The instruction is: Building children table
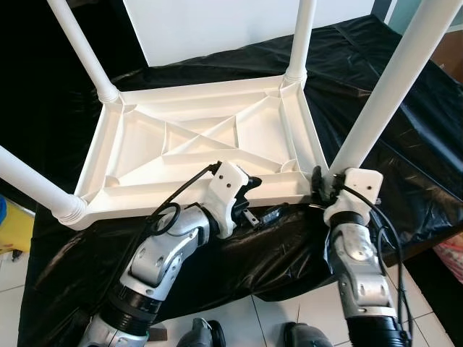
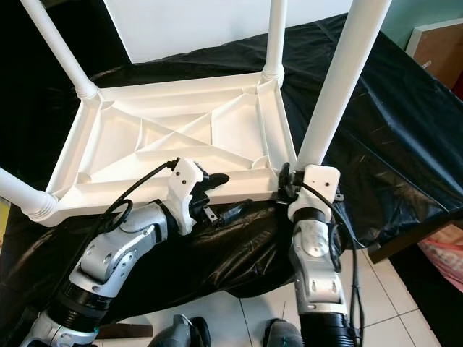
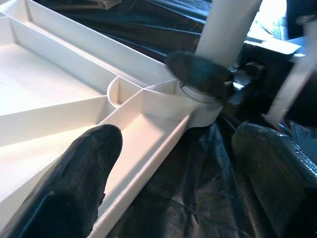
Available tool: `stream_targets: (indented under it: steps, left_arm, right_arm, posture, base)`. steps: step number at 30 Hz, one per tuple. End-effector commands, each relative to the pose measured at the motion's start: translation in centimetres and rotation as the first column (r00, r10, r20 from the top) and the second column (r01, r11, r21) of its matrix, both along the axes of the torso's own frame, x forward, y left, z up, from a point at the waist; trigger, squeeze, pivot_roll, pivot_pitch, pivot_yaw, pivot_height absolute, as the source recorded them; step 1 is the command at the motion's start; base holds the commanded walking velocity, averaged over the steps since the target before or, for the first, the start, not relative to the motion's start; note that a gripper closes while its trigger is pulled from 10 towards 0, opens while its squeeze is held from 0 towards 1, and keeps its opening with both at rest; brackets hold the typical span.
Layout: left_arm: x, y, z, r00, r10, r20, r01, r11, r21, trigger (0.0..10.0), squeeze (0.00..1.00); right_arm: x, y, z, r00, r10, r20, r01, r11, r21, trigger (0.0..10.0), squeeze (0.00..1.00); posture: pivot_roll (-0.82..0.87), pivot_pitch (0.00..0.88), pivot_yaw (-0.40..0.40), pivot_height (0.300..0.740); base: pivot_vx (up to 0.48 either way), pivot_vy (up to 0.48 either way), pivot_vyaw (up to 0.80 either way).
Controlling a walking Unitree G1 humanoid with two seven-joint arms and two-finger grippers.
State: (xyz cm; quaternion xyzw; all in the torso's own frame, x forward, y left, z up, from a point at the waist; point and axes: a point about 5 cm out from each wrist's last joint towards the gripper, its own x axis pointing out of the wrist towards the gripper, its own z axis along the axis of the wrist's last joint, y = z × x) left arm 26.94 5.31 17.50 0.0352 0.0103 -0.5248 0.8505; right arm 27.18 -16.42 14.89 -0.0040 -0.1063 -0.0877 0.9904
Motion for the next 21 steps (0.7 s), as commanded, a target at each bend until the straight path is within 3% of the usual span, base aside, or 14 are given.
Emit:
stream_targets:
  steps: [1,8,14,15,21]
  left_arm:
    - [0.1,0.4,-0.2,1.0,0.006,0.008,-0.006,1.0,0.013,10.0,0.0]
    - [0.5,0.7,-0.1,1.0,0.018,0.02,-0.018,1.0,0.012,10.0,0.0]
    - [1.7,1.7,0.3,0.996,0.068,0.052,-0.069,0.997,0.019,10.0,0.0]
    - [2.0,2.0,0.4,0.995,0.078,0.055,-0.079,0.997,0.017,10.0,0.0]
    - [2.3,2.4,0.5,0.995,0.088,0.056,-0.089,0.996,0.014,10.0,0.0]
  right_arm:
    - [-1.1,-0.3,-0.1,0.999,0.024,0.029,-0.023,1.0,-0.014,10.0,1.0]
    - [-2.9,-0.2,-0.3,0.996,0.081,0.044,-0.079,0.996,-0.031,10.0,1.0]
    - [-5.5,0.3,-1.2,0.983,0.184,-0.014,-0.184,0.982,-0.034,10.0,1.0]
    - [-5.7,0.6,-1.4,0.972,0.232,-0.03,-0.234,0.971,-0.049,10.0,0.0]
    - [-6.0,1.0,-1.7,0.95,0.309,-0.056,-0.311,0.949,-0.052,10.0,0.0]
  posture:
    - [-0.13,0.153,0.093,0.74]
    - [-0.14,0.152,0.094,0.74]
    - [-0.15,0.15,0.091,0.74]
    - [-0.15,0.147,0.094,0.74]
    - [-0.16,0.145,0.097,0.74]
  base:
    - [0.0,0.0,0.0]
    - [0.0,0.0,0.0]
    - [0.0,0.0,0.0]
    - [0.0,0.0,0.0]
    - [0.0,0.0,0.0]
